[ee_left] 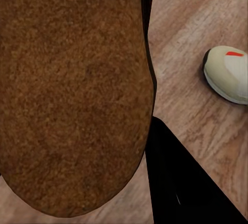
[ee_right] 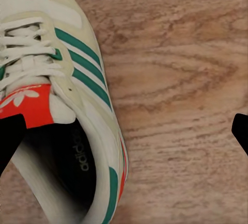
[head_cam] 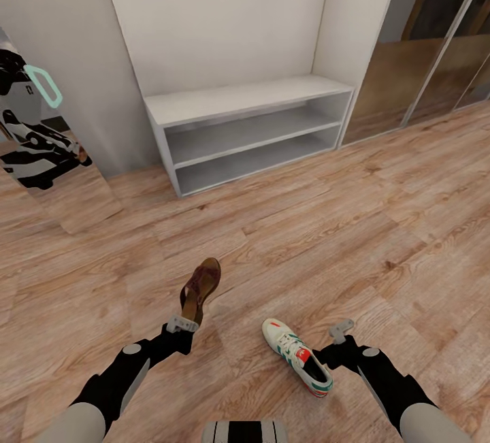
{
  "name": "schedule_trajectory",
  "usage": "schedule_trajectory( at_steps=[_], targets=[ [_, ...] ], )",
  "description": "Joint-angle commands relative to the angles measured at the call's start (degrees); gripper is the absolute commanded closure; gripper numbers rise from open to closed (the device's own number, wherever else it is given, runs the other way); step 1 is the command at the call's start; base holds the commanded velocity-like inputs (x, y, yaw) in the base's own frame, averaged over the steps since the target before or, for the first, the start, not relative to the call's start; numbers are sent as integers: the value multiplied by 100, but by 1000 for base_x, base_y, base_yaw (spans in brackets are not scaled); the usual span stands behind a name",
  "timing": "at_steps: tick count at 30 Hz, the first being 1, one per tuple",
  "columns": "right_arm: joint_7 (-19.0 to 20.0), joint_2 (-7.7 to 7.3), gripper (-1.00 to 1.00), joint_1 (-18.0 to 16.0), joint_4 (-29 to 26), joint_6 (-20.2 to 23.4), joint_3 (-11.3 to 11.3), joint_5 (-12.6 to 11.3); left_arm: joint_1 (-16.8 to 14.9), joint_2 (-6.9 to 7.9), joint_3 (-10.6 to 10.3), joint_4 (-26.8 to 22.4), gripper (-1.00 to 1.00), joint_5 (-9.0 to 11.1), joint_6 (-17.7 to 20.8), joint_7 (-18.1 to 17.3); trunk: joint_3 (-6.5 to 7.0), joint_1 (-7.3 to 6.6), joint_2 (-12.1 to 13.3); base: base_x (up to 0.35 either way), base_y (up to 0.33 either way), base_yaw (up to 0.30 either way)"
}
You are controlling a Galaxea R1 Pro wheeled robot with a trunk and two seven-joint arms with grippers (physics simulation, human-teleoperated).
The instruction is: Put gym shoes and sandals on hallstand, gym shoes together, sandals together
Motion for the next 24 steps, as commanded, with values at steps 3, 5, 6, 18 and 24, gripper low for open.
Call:
schedule_trajectory(
  at_steps=[3, 5, 6, 18, 24],
  targets=[
    [20, 3, -100, 0, -18, 29, 3, 28, -1, 3, -14, -13, 100, -32, 3, -22, -4, -1, -2, 0, 0, 0],
    [16, 11, -100, 0, -13, 29, -1, 28, -1, 3, -14, -15, 100, -32, 5, -24, -8, -1, -2, 0, 0, 52],
    [15, 13, -100, 0, -15, 29, -3, 28, -1, 3, -14, -15, 100, -32, 6, -25, -11, -1, -2, 0, 0, 122],
    [13, 16, -100, 0, -35, 36, -9, 28, -1, 8, -14, -15, 100, -33, 8, -28, -22, -1, -2, 0, 0, 28],
    [6, 16, -100, 0, -39, 38, -22, 28, -1, 9, -14, -15, 100, -33, 12, -33, -22, -1, -2, 0, 0, 164]
  ],
)
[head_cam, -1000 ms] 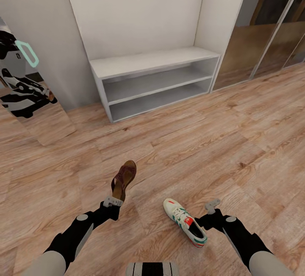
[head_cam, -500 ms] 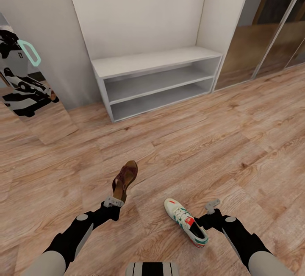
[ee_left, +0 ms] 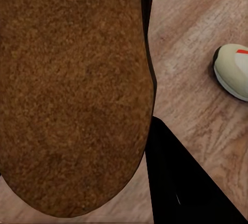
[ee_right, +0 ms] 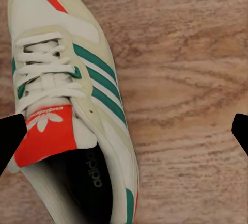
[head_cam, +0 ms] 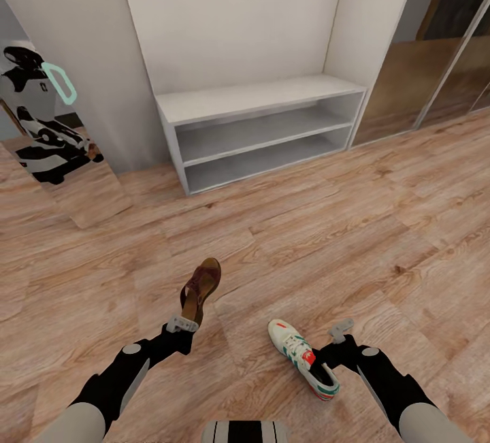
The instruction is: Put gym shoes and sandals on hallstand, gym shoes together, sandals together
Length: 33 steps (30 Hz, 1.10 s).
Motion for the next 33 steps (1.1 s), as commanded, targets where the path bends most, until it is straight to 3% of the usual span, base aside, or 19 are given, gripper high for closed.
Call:
schedule_trajectory(
  at_steps=[1, 19, 26, 33],
  targets=[
    [24, -2, -100, 1, -17, 30, -3, 31, -2, 4, -14, -7, 100, -32, 4, -10, -4, -1, -2, 0, 0, 95],
    [15, -2, -100, 1, 54, 36, 5, 38, -2, 4, -13, -7, 100, -30, -1, -13, -4, -1, -2, 0, 0, 13],
    [14, 6, -100, 1, 476, 38, 9, 42, -2, 5, -9, -7, 100, -31, 3, -13, -4, -1, -2, 0, 0, 0],
    [11, 7, -100, 1, 523, 37, 8, 40, -2, 4, -13, -7, 100, -32, 4, -13, -4, -1, -2, 0, 0, 0]
  ],
)
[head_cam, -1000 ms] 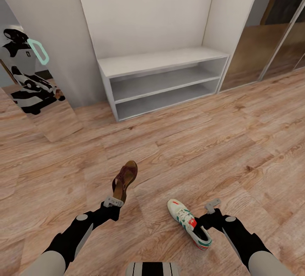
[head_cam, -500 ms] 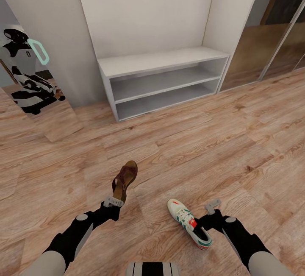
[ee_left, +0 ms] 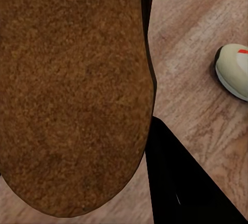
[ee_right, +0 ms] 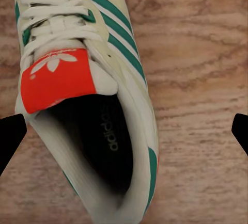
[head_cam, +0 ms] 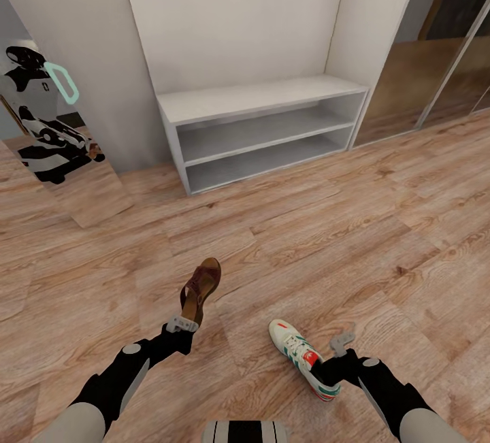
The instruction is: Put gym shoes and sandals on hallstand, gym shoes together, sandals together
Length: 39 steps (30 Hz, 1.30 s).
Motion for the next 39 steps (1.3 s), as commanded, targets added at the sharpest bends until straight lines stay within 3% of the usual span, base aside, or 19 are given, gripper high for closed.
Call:
schedule_trajectory(
  at_steps=[1, 18, 21, 24, 30, 39],
  targets=[
    [23, -2, -100, 0, -14, 29, 3, 28, -1, 4, -14, -8, 100, -32, 4, -11, -4, -1, -2, 0, 0, 0],
    [12, -1, -100, 0, 38, 50, 22, 72, -1, 11, -13, -8, 100, -31, 4, -11, -10, -1, -2, 0, 0, 19],
    [7, 3, -100, 0, 59, 50, 23, 228, -1, 12, -14, -8, 100, -31, 4, -11, -10, -1, -2, 0, 0, 2],
    [-7, 25, -100, 0, 74, 50, 20, 572, -1, 13, -15, -8, 100, -32, 4, -11, -10, -1, -2, 0, 0, 0],
    [-38, 104, -100, 0, 135, 50, 19, 711, -1, 13, -15, -8, 100, -32, 4, -11, -10, -1, -2, 0, 0, 0],
    [-677, 249, -100, 0, 236, 55, 19, 746, -1, 13, -15, -8, 100, -29, 4, -11, -10, -1, -2, 0, 0, 0]
  ],
)
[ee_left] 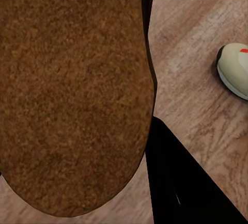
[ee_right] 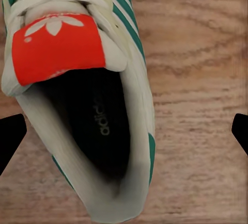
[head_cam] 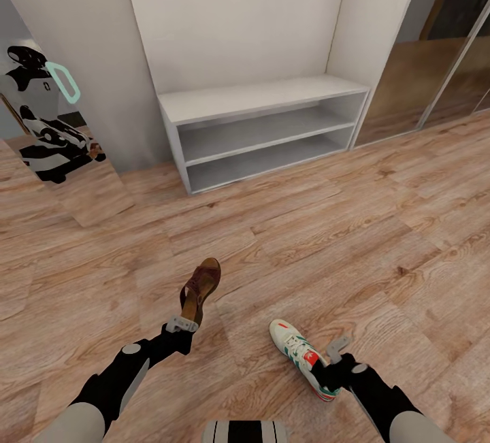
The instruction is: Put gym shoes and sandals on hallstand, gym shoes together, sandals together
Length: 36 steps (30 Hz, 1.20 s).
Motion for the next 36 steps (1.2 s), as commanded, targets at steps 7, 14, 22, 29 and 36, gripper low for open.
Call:
schedule_trajectory(
  at_steps=[7, 14, 22, 29, 36],
  targets=[
    [-63, 28, -100, 2, -11, 33, -5, 37, -1, -3, -14, -8, 100, -30, 4, -11, -4, -1, -2, 0, 0, 0],
    [-69, 30, -100, 1, -12, 34, -9, 37, -1, -1, -14, -8, 100, -29, 7, -11, -93, 9, -7, 0, 0, 0],
    [-71, 30, -100, 5, -10, 31, -7, 37, -1, -4, -14, -8, 100, -29, 4, -11, -137, 14, -10, 0, 0, 0],
    [-84, 28, -100, 9, 270, 7, -6, 43, -1, -2, -12, -8, 100, -28, 4, -11, -137, 14, -10, 0, 0, 0],
    [-87, 28, -100, 10, 328, -7, -6, 45, -1, 8, -8, -8, 100, -25, 4, -11, -137, 14, -10, 0, 0, 0]
  ],
)
